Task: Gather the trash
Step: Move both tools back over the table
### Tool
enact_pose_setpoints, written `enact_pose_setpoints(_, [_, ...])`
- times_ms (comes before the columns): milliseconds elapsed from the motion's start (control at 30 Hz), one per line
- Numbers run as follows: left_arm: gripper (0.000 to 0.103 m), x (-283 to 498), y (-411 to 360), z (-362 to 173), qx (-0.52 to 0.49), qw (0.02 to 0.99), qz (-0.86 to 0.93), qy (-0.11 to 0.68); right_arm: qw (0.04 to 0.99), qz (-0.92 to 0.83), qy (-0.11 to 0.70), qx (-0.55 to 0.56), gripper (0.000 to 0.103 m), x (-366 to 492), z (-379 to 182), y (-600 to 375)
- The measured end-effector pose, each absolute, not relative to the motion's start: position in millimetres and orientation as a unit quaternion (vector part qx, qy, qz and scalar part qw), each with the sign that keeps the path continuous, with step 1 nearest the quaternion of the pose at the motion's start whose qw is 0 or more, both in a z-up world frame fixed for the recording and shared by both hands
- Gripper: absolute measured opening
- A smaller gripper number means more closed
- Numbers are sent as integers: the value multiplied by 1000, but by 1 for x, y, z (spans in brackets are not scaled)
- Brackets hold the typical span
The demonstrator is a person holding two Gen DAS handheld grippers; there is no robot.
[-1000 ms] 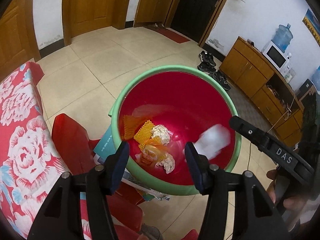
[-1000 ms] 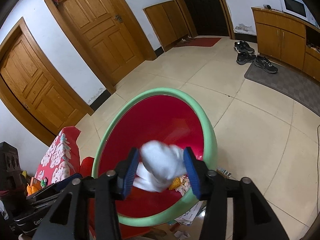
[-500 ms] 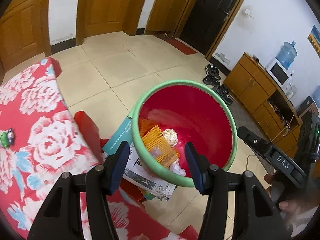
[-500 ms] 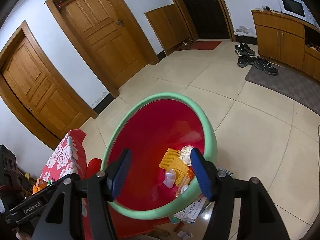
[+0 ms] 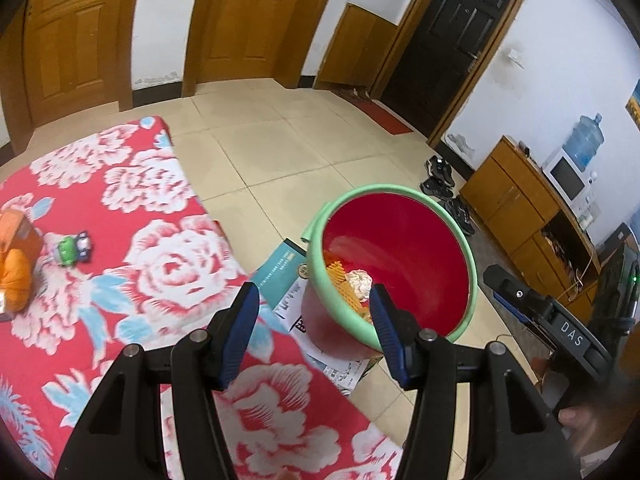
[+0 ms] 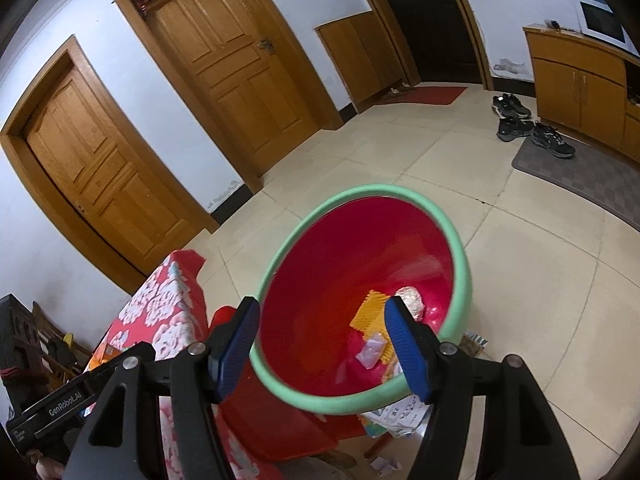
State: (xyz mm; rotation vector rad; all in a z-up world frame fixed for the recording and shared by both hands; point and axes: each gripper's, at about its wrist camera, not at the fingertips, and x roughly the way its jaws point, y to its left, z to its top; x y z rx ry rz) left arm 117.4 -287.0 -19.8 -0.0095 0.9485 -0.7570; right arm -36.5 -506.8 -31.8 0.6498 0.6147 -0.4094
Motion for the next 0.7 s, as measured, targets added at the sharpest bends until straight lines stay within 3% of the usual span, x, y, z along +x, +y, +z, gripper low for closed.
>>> enact_pose_setpoints(700, [57, 127, -178, -5, -65, 862, -275, 421, 900, -130, 313, 273, 71, -8, -10, -434])
